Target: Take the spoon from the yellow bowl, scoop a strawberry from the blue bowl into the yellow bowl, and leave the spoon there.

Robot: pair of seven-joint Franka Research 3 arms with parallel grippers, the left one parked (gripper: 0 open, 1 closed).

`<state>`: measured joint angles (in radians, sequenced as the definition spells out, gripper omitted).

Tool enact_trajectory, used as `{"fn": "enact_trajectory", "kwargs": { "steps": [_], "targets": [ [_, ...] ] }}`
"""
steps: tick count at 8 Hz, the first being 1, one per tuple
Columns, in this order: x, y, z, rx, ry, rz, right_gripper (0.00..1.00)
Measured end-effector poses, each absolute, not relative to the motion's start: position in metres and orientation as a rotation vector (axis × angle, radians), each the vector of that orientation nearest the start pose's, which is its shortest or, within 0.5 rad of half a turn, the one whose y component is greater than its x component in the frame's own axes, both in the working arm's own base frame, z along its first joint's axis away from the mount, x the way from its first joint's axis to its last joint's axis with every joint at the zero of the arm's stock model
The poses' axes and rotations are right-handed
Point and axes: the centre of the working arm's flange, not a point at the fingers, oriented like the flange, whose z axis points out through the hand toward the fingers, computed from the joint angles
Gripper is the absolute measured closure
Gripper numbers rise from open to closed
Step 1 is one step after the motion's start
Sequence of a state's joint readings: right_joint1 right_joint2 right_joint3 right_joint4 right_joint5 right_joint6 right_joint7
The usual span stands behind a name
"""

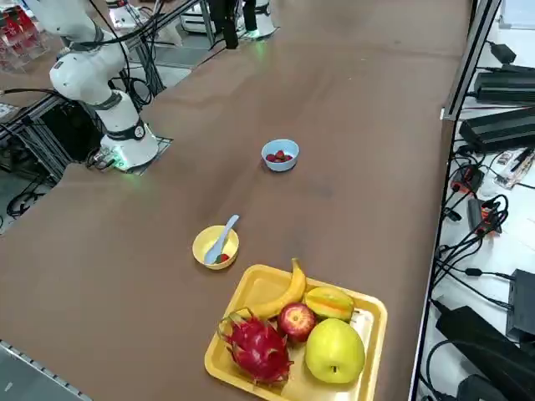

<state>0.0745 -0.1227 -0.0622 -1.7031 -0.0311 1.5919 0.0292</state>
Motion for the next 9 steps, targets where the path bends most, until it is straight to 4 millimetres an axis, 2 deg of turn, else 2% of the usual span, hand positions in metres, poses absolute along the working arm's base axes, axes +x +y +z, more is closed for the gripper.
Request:
{"fn": "enact_trajectory", "kwargs": {
  "steps": [2,7,9],
  "targets": [
    [0.520,0.017,0.631,-3.163,-0.014,-0.063,0.00],
    [0.522,0.023,0.632,-3.127,-0.019,-0.085,0.00],
    [0.522,0.024,0.631,-3.123,0.044,-0.083,0.00]
  ]
}}
